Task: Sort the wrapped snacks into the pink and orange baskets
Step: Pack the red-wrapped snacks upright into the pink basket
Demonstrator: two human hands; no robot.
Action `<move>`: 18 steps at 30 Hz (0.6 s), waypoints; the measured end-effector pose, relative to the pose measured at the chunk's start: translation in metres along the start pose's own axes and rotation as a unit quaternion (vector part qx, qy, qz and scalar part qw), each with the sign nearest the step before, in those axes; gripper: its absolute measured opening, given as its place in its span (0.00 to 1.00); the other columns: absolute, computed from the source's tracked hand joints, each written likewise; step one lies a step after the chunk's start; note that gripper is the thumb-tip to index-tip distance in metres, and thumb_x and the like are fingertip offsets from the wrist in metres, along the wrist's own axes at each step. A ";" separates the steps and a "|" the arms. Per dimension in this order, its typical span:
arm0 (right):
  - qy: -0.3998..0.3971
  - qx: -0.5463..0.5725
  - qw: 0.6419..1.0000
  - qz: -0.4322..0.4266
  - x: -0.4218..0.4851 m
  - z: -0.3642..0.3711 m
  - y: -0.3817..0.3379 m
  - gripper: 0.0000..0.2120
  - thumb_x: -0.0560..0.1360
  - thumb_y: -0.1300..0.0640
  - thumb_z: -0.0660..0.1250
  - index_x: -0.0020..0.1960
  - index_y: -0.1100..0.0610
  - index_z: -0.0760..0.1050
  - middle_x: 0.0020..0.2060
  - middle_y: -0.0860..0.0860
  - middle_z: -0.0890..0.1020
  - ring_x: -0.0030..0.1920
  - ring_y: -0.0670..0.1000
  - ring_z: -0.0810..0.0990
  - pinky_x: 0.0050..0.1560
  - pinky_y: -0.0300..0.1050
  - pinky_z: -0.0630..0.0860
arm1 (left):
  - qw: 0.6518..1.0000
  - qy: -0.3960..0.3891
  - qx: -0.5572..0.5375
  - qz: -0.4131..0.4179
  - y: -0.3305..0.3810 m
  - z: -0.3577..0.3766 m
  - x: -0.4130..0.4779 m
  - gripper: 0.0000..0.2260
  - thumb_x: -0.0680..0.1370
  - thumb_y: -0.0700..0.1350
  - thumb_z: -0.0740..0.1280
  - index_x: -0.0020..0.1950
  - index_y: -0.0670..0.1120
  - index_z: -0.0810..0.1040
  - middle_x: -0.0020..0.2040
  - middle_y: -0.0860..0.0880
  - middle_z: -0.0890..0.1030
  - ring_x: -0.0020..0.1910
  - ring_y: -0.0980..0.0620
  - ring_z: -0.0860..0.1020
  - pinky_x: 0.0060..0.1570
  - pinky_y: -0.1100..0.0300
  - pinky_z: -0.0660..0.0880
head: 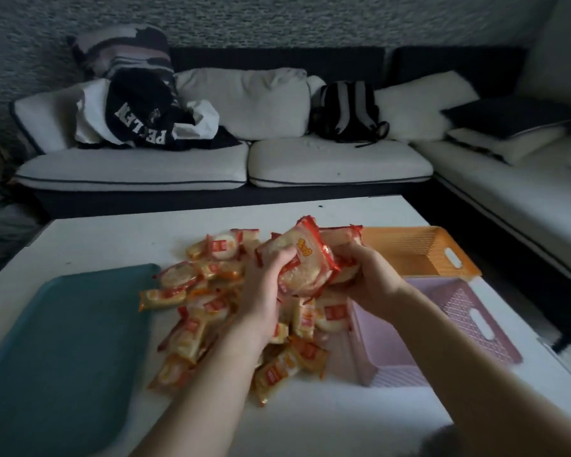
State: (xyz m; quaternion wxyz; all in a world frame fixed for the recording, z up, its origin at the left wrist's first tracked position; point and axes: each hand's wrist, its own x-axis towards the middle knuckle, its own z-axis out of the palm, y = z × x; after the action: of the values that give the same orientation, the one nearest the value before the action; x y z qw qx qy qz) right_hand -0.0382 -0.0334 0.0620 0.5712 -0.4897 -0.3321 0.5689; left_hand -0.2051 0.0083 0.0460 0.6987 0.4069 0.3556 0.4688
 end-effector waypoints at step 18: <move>0.211 -0.565 0.797 -0.046 -0.068 -0.174 -0.018 0.06 0.79 0.55 0.68 0.54 0.53 0.82 0.49 0.50 0.84 0.46 0.50 0.82 0.47 0.45 0.82 | 0.777 -0.075 0.608 0.146 -0.086 0.087 0.007 0.07 0.78 0.47 0.72 0.56 0.50 0.84 0.54 0.52 0.83 0.55 0.51 0.81 0.52 0.55 0.79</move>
State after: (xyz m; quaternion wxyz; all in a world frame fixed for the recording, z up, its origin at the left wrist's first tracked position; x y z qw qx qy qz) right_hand 0.1215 -0.1292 0.0384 0.2746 -0.8173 -0.4878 0.1364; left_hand -0.0947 -0.0259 0.0037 0.2531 0.8280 0.4497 0.2195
